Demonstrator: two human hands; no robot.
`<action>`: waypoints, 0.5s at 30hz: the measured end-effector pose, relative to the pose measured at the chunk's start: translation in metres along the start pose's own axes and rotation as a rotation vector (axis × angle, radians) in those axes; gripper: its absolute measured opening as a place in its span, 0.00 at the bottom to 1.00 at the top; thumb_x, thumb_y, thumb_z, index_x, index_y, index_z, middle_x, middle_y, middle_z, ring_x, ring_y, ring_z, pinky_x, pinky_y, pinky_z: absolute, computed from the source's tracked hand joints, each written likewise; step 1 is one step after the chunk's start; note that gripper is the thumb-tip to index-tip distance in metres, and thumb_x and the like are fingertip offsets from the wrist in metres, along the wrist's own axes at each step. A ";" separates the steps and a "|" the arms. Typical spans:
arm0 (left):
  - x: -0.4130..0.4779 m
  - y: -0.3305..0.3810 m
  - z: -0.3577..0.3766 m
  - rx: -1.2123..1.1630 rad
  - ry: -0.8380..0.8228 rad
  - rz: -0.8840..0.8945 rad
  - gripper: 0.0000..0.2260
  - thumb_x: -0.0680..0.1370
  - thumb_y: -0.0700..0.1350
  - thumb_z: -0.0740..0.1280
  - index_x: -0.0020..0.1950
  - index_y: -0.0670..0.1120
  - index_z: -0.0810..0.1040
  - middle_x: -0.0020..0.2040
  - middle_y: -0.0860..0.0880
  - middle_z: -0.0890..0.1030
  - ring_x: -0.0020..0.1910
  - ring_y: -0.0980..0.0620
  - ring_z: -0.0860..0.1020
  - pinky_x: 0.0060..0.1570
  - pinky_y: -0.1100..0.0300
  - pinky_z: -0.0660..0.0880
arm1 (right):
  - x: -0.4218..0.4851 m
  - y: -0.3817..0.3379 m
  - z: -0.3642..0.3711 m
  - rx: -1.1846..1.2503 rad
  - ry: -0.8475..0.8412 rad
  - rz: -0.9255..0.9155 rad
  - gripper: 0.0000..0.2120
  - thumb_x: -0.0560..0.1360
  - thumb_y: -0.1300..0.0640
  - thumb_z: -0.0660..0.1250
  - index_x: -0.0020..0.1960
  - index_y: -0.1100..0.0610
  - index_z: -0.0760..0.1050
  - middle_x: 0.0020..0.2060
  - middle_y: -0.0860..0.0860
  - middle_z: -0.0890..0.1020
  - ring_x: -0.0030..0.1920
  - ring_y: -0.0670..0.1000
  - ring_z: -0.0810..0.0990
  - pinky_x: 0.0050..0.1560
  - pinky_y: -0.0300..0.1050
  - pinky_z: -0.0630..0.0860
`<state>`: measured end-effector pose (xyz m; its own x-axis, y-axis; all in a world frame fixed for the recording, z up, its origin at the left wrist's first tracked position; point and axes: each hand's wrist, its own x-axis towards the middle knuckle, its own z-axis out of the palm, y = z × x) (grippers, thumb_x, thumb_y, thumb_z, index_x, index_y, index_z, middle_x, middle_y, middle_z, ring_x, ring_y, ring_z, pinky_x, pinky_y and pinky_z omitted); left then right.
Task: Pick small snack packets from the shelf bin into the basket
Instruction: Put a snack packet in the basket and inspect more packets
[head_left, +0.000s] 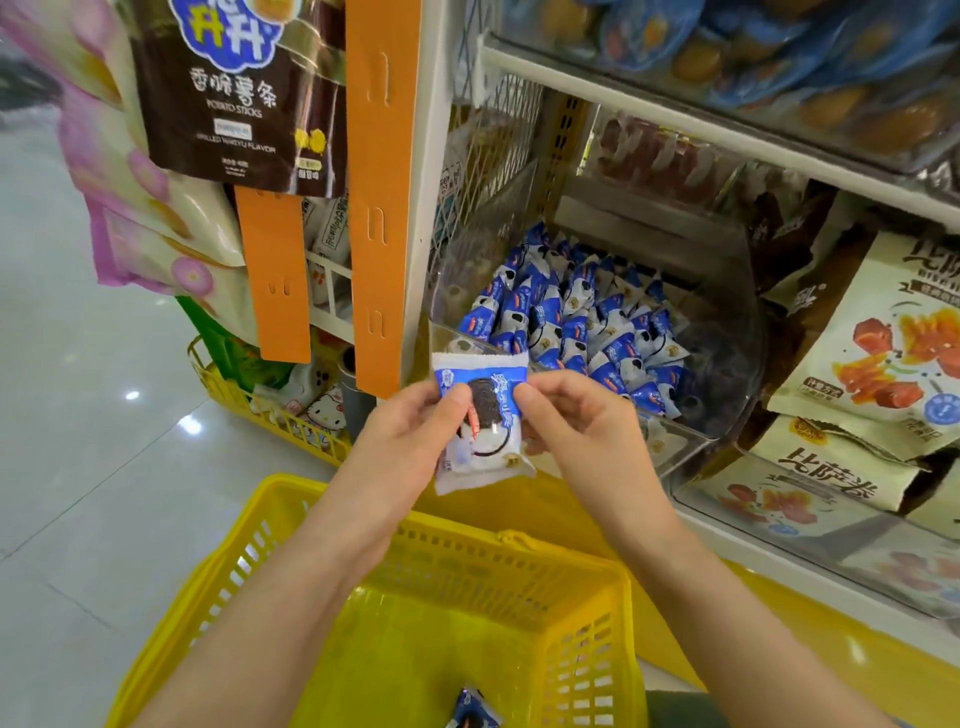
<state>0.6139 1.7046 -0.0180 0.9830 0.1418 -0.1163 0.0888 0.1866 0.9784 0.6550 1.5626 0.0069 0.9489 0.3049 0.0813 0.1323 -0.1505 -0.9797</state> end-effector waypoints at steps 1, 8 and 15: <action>0.001 -0.001 -0.001 -0.020 -0.057 -0.026 0.15 0.71 0.55 0.64 0.54 0.50 0.78 0.49 0.50 0.84 0.49 0.54 0.82 0.49 0.58 0.76 | 0.000 0.000 0.002 0.022 0.003 0.004 0.03 0.75 0.63 0.65 0.44 0.60 0.77 0.34 0.50 0.81 0.30 0.40 0.77 0.33 0.31 0.75; 0.011 0.005 -0.002 -0.022 -0.083 -0.039 0.17 0.70 0.54 0.67 0.58 0.53 0.76 0.50 0.54 0.84 0.46 0.62 0.81 0.42 0.69 0.76 | 0.007 -0.005 0.000 -0.093 0.008 -0.054 0.04 0.76 0.60 0.63 0.47 0.54 0.76 0.41 0.51 0.82 0.41 0.45 0.81 0.41 0.35 0.78; 0.025 0.003 0.010 -0.078 0.019 -0.066 0.07 0.77 0.48 0.64 0.55 0.52 0.75 0.46 0.56 0.82 0.40 0.66 0.80 0.37 0.72 0.73 | 0.075 0.000 -0.061 -0.708 0.296 -0.041 0.05 0.77 0.55 0.62 0.52 0.51 0.75 0.47 0.47 0.80 0.46 0.45 0.78 0.38 0.29 0.70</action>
<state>0.6401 1.6992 -0.0159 0.9722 0.1449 -0.1838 0.1397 0.2710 0.9524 0.7435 1.5285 0.0237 0.9633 0.0734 0.2582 0.2259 -0.7410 -0.6323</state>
